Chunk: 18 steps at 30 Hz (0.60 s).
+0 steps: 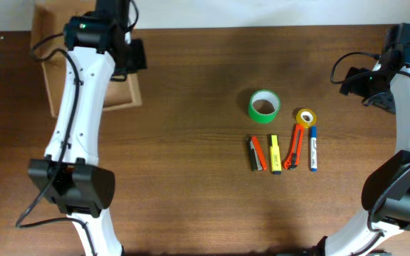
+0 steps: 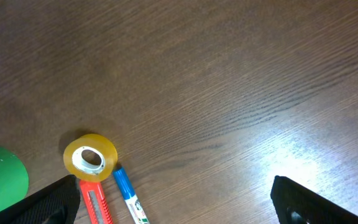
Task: Pack container
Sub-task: 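Slide the box right toward the center with the left gripper, retract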
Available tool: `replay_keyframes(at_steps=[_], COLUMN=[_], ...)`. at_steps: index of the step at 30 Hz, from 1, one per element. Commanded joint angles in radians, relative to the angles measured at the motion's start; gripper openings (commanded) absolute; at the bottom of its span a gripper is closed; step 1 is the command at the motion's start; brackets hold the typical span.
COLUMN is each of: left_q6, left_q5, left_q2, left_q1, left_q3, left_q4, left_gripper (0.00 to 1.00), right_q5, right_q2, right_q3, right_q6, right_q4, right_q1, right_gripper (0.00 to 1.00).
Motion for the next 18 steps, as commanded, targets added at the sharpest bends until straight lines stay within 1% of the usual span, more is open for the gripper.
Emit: replay_keyframes(at_steps=[1,6,9,11,15,18], left_q6=[-0.136,-0.150,-0.151,-0.204,-0.248,-0.247], left_q5=[-0.014,0.018,0.065,0.066,0.063,0.056], left_q2=[-0.030,0.010,0.084,0.132,0.202,0.264], left_q1=[-0.064,-0.239,-0.320,-0.365,-0.409,-0.425], left_q3=[0.061,0.065,0.065,0.065,0.065,0.065], left_q4=[0.013,0.092,0.077,0.047,-0.005,-0.011], left_gripper=[0.01,0.01,0.01,0.01,0.01,0.02], right_q5=[0.019,0.019,-0.007,-0.007,-0.007,-0.007], right_q2=[0.006,0.006,0.006,0.006,0.006,0.006], right_q3=[-0.006,-0.006,-0.006,-0.006,-0.006,-0.006], right_q6=[0.005,0.005,0.005,0.005,0.005,0.005], right_q4=[0.001,-0.010,-0.023,-0.029,-0.032,-0.034], right_q1=[-0.009,-0.009,-0.009,-0.009,-0.009,-0.009], right_gripper=[0.99,0.99,0.99,0.99,0.99,1.00])
